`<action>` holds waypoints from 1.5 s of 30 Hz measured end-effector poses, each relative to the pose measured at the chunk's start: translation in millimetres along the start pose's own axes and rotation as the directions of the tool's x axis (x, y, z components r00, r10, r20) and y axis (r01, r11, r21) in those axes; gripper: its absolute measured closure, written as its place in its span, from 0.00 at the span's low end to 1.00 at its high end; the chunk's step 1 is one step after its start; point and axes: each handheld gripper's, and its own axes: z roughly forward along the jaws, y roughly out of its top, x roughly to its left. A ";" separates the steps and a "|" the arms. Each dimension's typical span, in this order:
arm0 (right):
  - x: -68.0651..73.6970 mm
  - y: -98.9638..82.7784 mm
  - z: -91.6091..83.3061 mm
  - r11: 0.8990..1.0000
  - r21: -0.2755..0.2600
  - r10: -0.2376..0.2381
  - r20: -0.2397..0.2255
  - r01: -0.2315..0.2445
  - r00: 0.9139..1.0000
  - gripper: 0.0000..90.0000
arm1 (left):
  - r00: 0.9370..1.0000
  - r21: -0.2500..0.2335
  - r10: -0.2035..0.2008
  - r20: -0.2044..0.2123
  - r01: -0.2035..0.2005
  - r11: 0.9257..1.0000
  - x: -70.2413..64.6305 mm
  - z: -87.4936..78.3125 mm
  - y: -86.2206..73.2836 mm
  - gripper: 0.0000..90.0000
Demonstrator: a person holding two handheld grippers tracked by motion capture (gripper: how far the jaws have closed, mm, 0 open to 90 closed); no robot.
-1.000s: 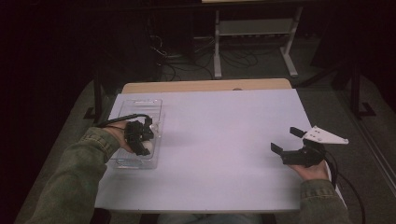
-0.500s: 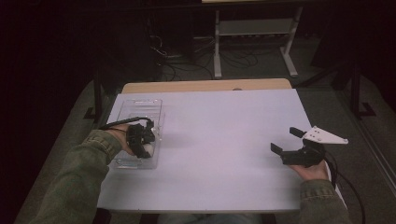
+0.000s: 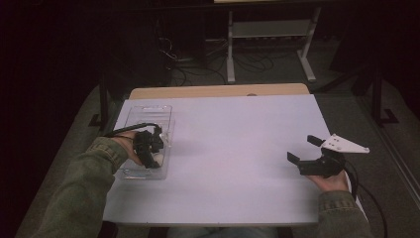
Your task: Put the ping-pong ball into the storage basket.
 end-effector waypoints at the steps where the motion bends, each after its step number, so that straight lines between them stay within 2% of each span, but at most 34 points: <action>1: 0.1 0.0 -0.1 1.000 0.000 0.000 0.000 0.000 1.000 0.00 | 1.000 -0.004 -0.008 -0.007 0.008 1.000 0.1 -1.1 -0.6 0.42; 4: 0.1 0.0 0.0 1.000 0.001 0.000 0.000 0.000 1.000 0.00 | 1.000 -0.015 -0.023 -0.018 0.023 1.000 0.8 -3.5 -1.1 0.40; 5: 0.1 0.0 0.2 1.000 0.001 -0.001 0.000 0.001 1.000 0.00 | 0.999 -0.033 -0.041 -0.027 0.040 0.999 1.3 -6.5 -1.5 0.40; 9: 0.5 0.1 0.2 1.000 0.002 0.000 0.000 0.000 1.000 0.00 | 0.996 -0.060 -0.079 -0.039 0.076 0.995 2.4 -12.0 -4.6 0.31; 12: 0.4 0.1 -0.2 1.000 0.000 -0.001 0.002 0.001 1.000 0.00 | 0.992 -0.073 -0.110 -0.053 0.106 0.992 3.8 -15.3 -8.5 0.21; 14: 0.5 0.2 -0.3 1.000 -0.001 -0.001 0.002 0.001 1.000 0.00 | 0.989 -0.090 -0.139 -0.052 0.134 0.987 5.2 -18.7 -11.5 0.12; 16: 0.6 0.3 -0.2 1.000 -0.001 -0.002 0.002 0.002 1.000 0.00 | 0.987 -0.123 -0.151 -0.047 0.144 0.982 4.3 -21.7 -14.3 0.03; 21: 0.9 0.4 -0.2 1.000 -0.001 -0.002 0.003 0.002 1.000 0.00 | 0.980 -0.162 -0.189 -0.057 0.178 0.971 2.3 -24.3 -20.4 0.00; 26: 1.0 0.4 -0.3 1.000 -0.001 -0.001 0.003 0.001 1.000 0.00 | 0.972 -0.225 -0.229 -0.062 0.210 0.952 0.9 -28.5 -27.6 0.00; 29: 1.1 0.5 -0.3 1.000 -0.002 -0.003 0.003 0.003 1.000 0.00 | 0.968 -0.252 -0.243 -0.065 0.220 0.942 -0.7 -30.1 -31.1 0.00; 34: 1.1 0.4 -0.3 1.000 -0.001 -0.001 0.004 0.001 1.000 0.00 | 0.960 -0.305 -0.269 -0.075 0.235 0.923 -5.4 -32.5 -38.1 0.00; 35: 1.0 0.4 -0.4 1.000 -0.001 -0.001 0.004 0.001 1.000 0.00 | 0.959 -0.309 -0.270 -0.081 0.233 0.922 -5.9 -33.4 -39.9 0.00; 38: 1.1 0.4 -0.3 1.000 -0.002 -0.001 0.004 0.001 1.000 0.00 | 0.949 -0.353 -0.302 -0.085 0.255 0.900 -7.7 -34.7 -45.4 0.00; 43: 1.1 0.5 -0.5 1.000 -0.003 -0.003 0.005 0.003 1.000 0.00 | 0.935 -0.409 -0.343 -0.088 0.280 0.869 -9.6 -37.4 -54.2 0.00; 45: 1.0 0.5 -0.5 1.000 -0.003 -0.002 0.005 0.002 1.000 0.00 | 0.929 -0.436 -0.359 -0.090 0.288 0.853 -10.6 -38.7 -57.4 0.00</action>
